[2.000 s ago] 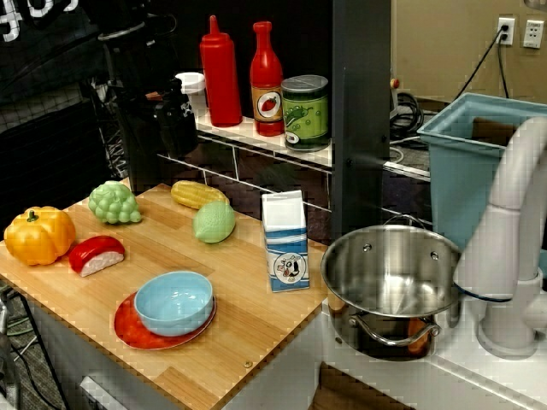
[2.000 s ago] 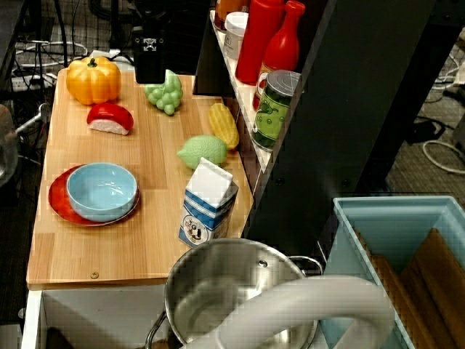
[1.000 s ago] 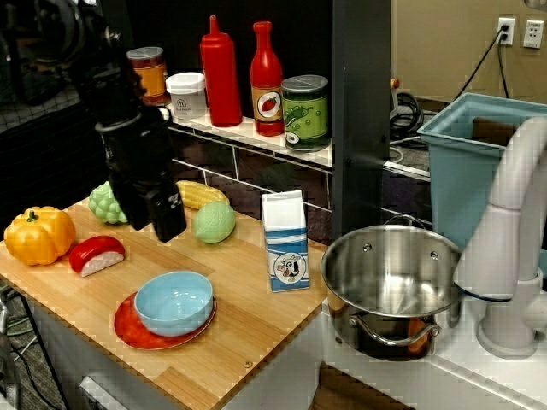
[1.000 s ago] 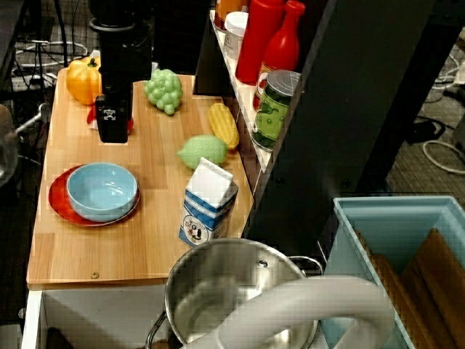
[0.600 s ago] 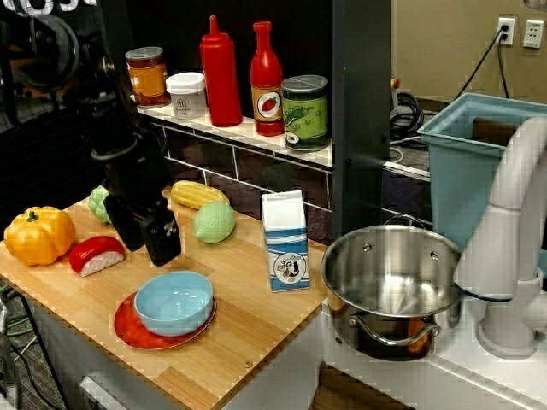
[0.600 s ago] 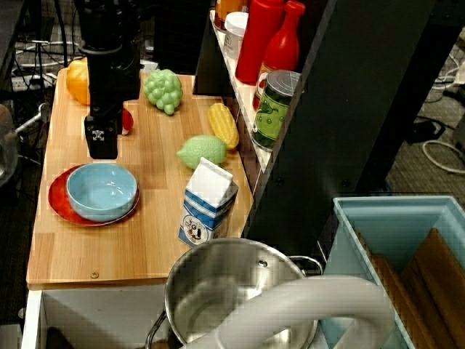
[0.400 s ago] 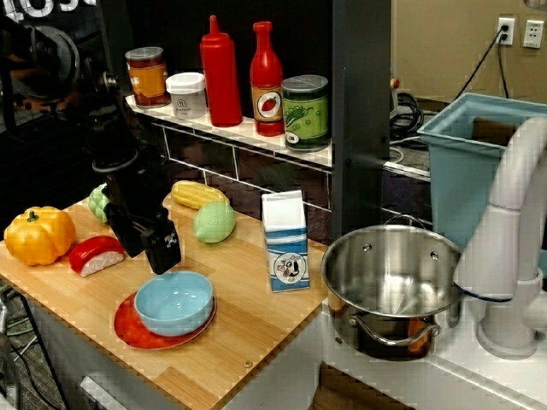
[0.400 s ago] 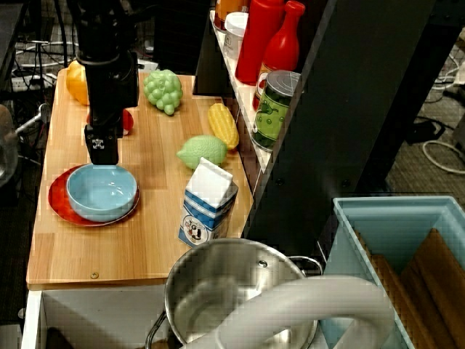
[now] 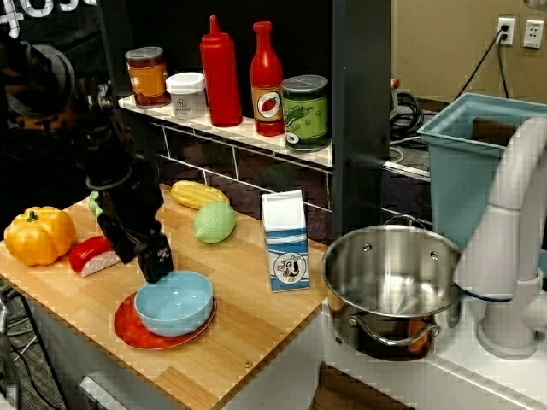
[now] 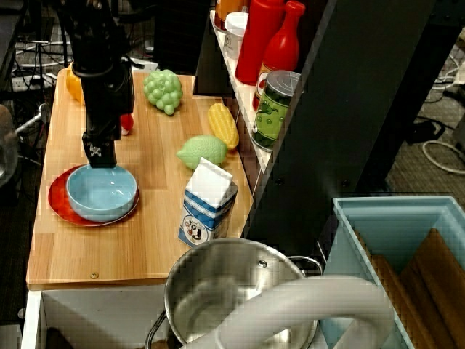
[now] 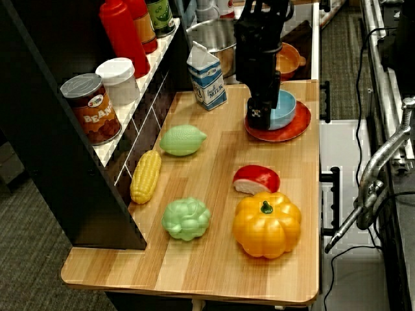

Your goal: Lift bowl

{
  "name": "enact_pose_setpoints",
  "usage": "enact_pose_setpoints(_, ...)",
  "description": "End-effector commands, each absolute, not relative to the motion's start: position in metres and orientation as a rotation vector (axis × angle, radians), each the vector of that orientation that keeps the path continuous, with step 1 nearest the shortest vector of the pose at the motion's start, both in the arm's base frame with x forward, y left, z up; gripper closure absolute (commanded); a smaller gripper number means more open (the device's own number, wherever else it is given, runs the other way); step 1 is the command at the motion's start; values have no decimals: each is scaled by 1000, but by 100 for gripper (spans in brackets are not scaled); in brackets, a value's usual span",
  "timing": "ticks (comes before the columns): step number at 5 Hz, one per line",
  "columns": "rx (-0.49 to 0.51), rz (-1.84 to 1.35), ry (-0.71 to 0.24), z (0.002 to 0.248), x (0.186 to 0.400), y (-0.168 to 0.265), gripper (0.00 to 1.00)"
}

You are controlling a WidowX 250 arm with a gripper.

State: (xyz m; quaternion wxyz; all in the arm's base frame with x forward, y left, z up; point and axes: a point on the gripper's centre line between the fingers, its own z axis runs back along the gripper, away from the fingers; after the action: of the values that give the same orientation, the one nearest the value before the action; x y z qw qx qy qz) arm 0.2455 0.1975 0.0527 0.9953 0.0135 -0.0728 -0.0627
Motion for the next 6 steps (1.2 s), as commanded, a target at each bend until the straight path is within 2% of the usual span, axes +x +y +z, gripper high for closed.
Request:
enact_pose_setpoints(1, 46, -109, -161, 61, 247, 210, 0)
enact_pose_setpoints(5, 70, -69, -158, 40, 246, 216, 0)
enact_pose_setpoints(6, 57, -51, -158, 42, 249, 217, 0)
